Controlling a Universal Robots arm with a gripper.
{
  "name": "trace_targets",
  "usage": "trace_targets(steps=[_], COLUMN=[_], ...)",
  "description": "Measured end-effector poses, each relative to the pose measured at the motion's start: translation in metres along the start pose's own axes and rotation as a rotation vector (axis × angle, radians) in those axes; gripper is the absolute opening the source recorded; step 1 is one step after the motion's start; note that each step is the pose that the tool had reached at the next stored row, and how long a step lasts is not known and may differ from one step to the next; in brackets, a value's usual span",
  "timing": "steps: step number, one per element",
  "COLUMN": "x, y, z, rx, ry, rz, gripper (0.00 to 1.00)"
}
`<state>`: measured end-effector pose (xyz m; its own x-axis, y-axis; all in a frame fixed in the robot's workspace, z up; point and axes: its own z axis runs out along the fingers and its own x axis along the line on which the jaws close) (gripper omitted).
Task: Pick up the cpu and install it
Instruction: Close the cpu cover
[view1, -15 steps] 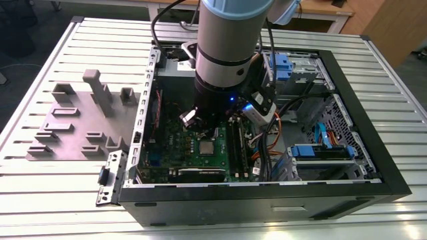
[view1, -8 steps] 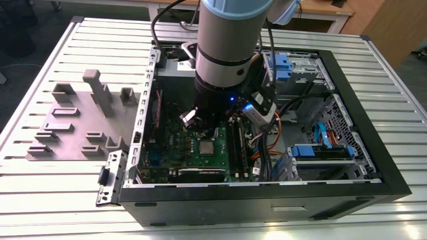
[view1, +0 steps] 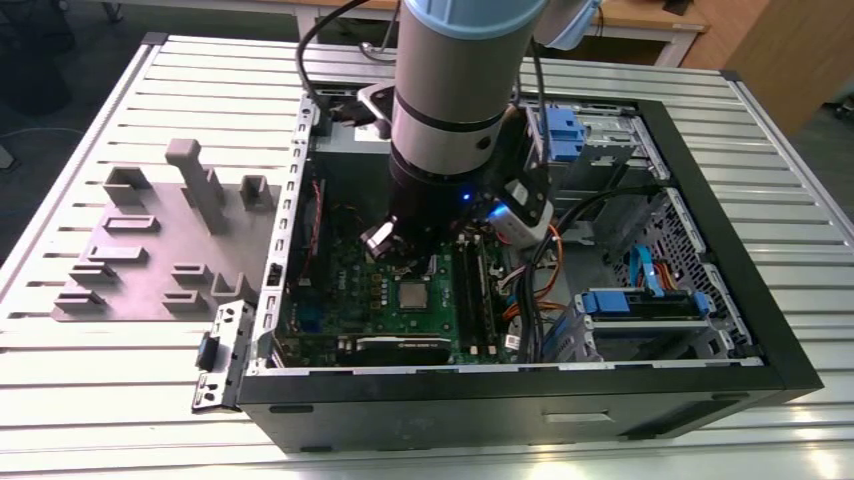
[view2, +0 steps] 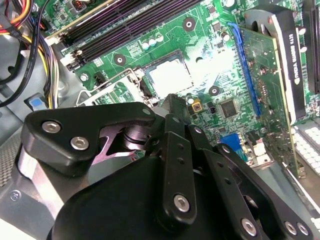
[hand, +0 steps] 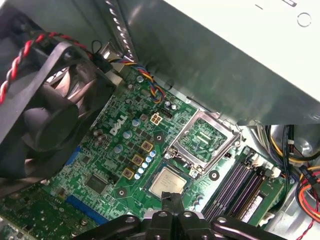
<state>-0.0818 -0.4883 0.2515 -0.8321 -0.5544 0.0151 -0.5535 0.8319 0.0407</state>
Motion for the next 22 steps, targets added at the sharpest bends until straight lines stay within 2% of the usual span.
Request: trace_targets(steps=[22], x=[0.0], y=[0.0], z=[0.0], rx=[0.0005], ry=[0.0015], rz=[-0.04], gripper=[0.11])
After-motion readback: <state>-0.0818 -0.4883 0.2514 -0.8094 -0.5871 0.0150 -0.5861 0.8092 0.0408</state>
